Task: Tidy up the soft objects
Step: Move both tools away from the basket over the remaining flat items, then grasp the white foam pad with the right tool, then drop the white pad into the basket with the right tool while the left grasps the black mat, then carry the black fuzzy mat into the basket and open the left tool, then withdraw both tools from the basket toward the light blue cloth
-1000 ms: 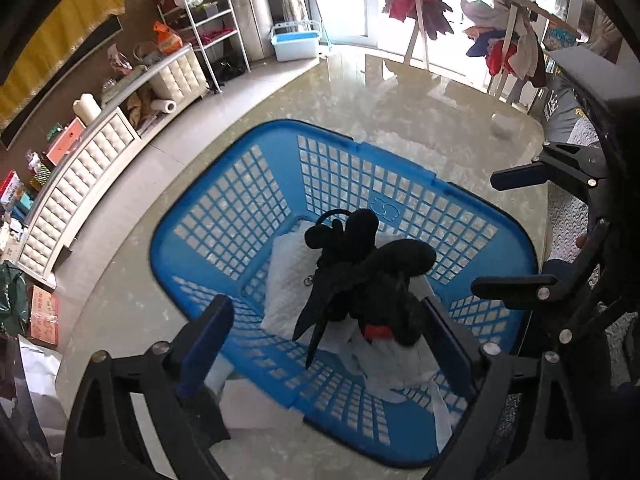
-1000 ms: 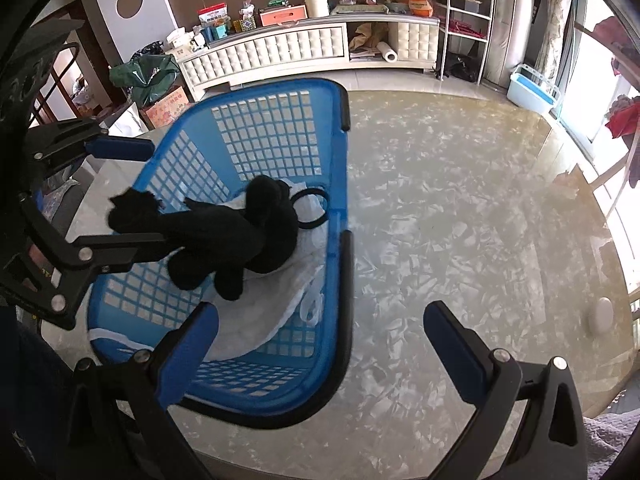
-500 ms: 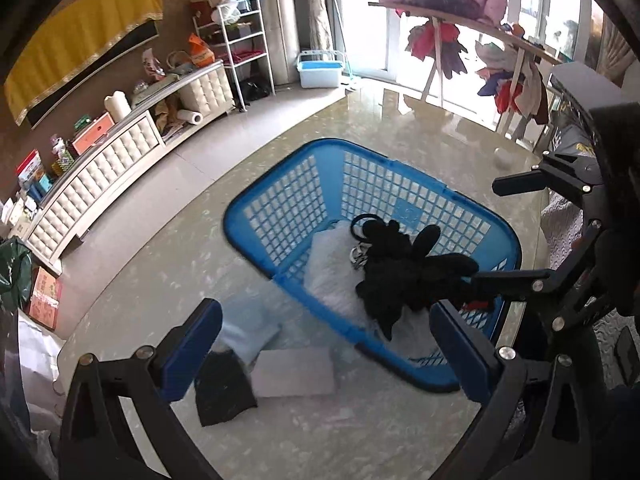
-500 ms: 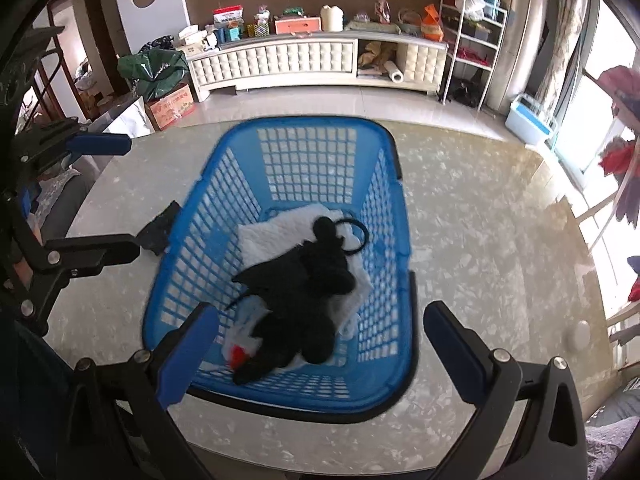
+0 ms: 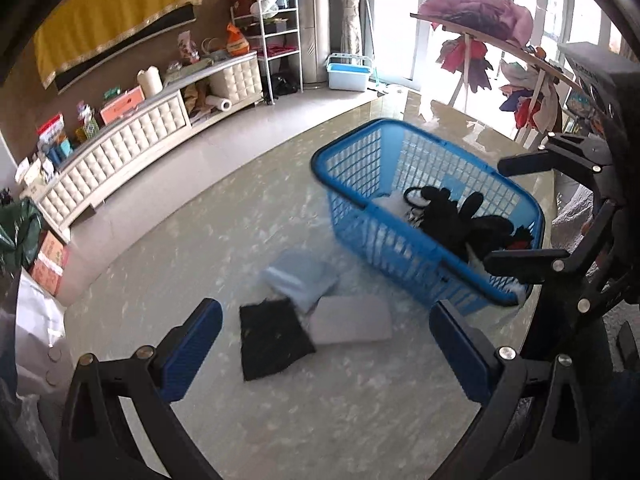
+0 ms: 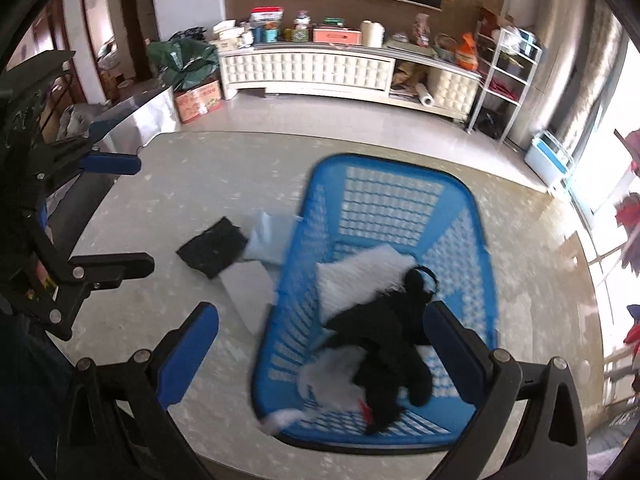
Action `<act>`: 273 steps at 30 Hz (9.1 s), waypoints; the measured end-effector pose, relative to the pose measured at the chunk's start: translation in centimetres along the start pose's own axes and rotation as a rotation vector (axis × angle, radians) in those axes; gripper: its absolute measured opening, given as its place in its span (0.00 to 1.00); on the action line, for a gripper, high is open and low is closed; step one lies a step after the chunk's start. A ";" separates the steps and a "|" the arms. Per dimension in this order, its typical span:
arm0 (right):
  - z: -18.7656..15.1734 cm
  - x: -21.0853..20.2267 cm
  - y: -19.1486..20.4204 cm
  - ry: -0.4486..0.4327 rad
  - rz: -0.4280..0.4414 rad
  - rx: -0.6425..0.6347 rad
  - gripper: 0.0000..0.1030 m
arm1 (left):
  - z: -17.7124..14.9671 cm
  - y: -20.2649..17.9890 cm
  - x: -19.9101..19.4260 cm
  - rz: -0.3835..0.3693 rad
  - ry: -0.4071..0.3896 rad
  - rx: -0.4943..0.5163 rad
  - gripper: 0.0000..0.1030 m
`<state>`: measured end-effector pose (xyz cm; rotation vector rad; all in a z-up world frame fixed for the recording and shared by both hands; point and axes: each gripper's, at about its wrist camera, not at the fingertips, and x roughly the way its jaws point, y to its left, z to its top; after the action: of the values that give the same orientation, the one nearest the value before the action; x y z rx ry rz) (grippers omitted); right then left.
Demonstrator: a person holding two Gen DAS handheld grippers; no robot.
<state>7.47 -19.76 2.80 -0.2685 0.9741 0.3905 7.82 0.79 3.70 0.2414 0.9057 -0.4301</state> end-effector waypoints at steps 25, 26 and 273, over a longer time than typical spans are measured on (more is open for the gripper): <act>2.1 13.7 10.7 0.180 0.104 -0.230 1.00 | -8.3 7.7 3.5 0.045 0.151 -0.107 1.00; 2.0 13.7 10.7 0.175 0.076 -0.241 1.00 | -8.3 7.7 3.7 0.047 0.152 -0.106 1.00; 3.8 2.2 7.2 0.031 0.022 -0.084 1.00 | -3.5 5.3 0.0 0.112 0.018 -0.185 1.00</act>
<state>8.25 -11.35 2.61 -0.3409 0.9927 0.4486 7.79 6.81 1.68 0.1262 0.9386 -0.2388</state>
